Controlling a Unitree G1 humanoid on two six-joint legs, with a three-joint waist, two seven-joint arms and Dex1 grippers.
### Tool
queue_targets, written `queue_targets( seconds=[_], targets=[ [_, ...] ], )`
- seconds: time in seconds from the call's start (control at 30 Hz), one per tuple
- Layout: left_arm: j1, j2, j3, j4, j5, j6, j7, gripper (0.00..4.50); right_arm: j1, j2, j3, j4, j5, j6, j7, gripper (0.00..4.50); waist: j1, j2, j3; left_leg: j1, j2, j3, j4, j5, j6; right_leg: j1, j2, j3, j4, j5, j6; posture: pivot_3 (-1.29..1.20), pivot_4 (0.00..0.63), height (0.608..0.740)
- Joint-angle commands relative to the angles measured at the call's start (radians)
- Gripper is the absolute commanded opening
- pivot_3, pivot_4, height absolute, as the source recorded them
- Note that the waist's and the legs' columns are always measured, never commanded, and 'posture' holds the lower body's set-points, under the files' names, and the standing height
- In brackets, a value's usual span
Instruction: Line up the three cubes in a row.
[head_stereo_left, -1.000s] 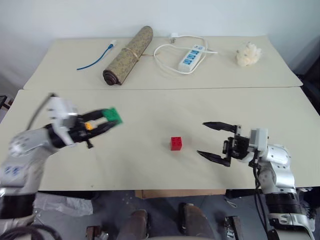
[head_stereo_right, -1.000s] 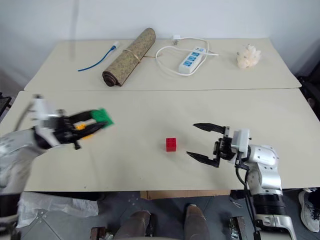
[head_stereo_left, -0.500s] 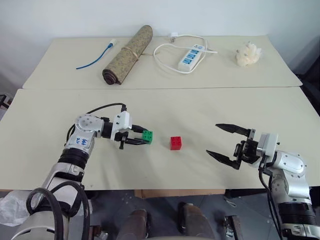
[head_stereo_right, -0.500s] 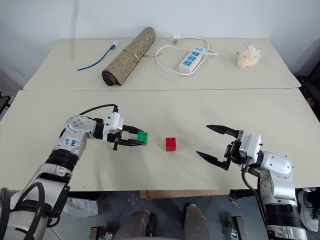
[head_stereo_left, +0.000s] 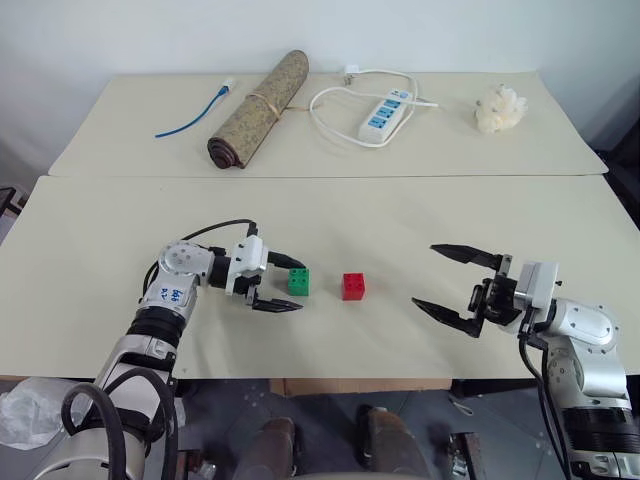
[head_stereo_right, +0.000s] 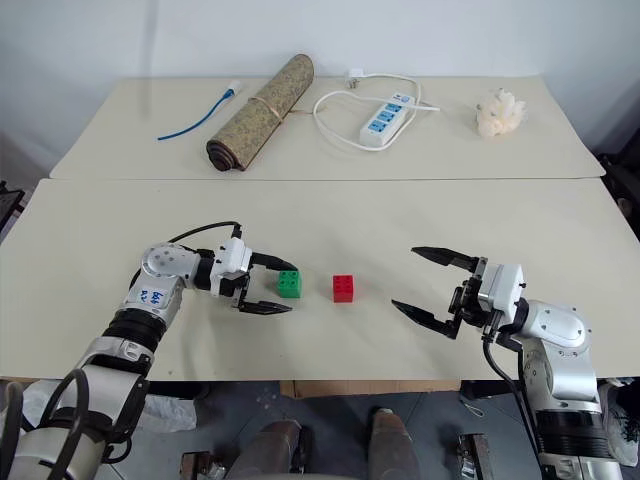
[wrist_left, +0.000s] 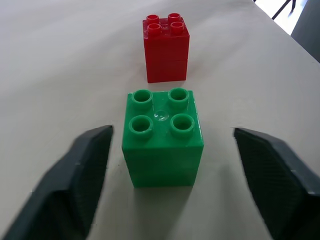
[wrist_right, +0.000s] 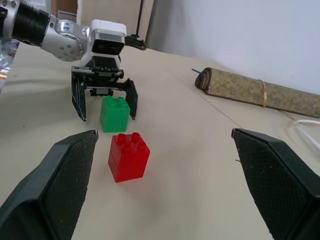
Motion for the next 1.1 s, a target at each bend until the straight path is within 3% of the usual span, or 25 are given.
queue_targets(
  seconds=[0.03,0.17,0.4,0.5,0.57,0.63,0.8,0.97,1.1],
  targets=[
    [0.011,0.004,0.014,-0.015,0.017,-0.016,0.014,4.46,-0.011,0.003,-0.005,0.007,0.023,-0.010,0.015,4.50,0.001,0.000,0.000,0.000,0.000,0.000,0.000,0.000,0.000,0.000,0.000,0.000,0.000,0.000,0.000,0.00,0.150,0.740],
    [0.005,0.006,0.061,-0.072,-0.016,-0.029,0.050,4.46,-0.014,0.008,0.003,0.022,0.033,-0.006,0.036,4.50,0.006,0.000,0.000,0.000,0.000,0.000,0.000,0.000,0.000,0.000,0.000,0.000,0.000,0.000,0.000,0.00,0.150,0.740],
    [0.148,0.138,0.213,-0.555,-0.189,0.248,0.136,4.46,-0.045,0.027,0.022,0.067,0.043,-0.014,0.089,4.50,-0.004,-0.001,0.000,0.000,0.002,-0.001,0.000,0.000,-0.001,0.000,0.000,0.000,0.000,0.000,0.000,0.00,0.150,0.740],
    [0.312,0.233,0.390,-0.755,-0.271,0.400,0.262,4.46,-0.085,0.054,0.051,0.085,0.045,-0.009,0.109,4.50,-0.021,-0.001,0.001,0.000,0.004,-0.001,0.000,-0.001,-0.002,0.000,-0.002,0.003,0.000,0.000,0.000,0.00,0.150,0.740],
    [0.449,0.243,0.531,-0.817,-0.280,0.439,0.376,4.46,-0.119,0.079,0.071,0.099,0.044,-0.006,0.114,4.50,-0.031,-0.001,0.001,0.001,0.006,0.000,-0.001,-0.001,-0.004,-0.001,-0.002,0.005,-0.001,-0.001,-0.001,0.00,0.150,0.740],
    [0.619,0.192,0.706,-0.847,-0.269,0.435,0.520,4.46,-0.161,0.112,0.097,0.119,0.036,-0.012,0.122,4.50,-0.043,0.000,0.000,0.002,0.008,-0.001,-0.001,-0.002,-0.005,0.000,-0.001,0.006,0.000,-0.001,-0.002,0.00,0.150,0.740],
    [0.880,0.041,0.894,-0.892,-0.254,0.358,0.705,4.46,-0.208,0.153,0.123,0.148,0.025,-0.025,0.140,4.50,-0.025,-0.002,0.001,0.002,0.009,-0.004,-0.002,-0.002,-0.007,0.000,0.000,0.006,0.000,-0.002,-0.004,0.00,0.150,0.740],
    [1.068,-0.134,0.956,-0.959,-0.225,0.265,0.862,4.46,-0.238,0.167,0.131,0.176,0.022,-0.052,0.167,4.50,-0.006,-0.004,0.000,0.002,0.006,-0.004,-0.001,-0.003,-0.005,0.002,-0.004,0.006,-0.003,-0.002,-0.004,0.00,0.150,0.740],
    [1.112,-0.238,0.908,-1.037,-0.256,0.285,0.941,4.46,-0.267,0.174,0.139,0.180,0.021,-0.041,0.155,4.50,0.007,-0.006,0.000,0.003,0.006,-0.003,-0.001,-0.003,-0.005,0.002,-0.004,0.006,-0.006,-0.002,-0.004,0.00,0.150,0.740]
  ],
)
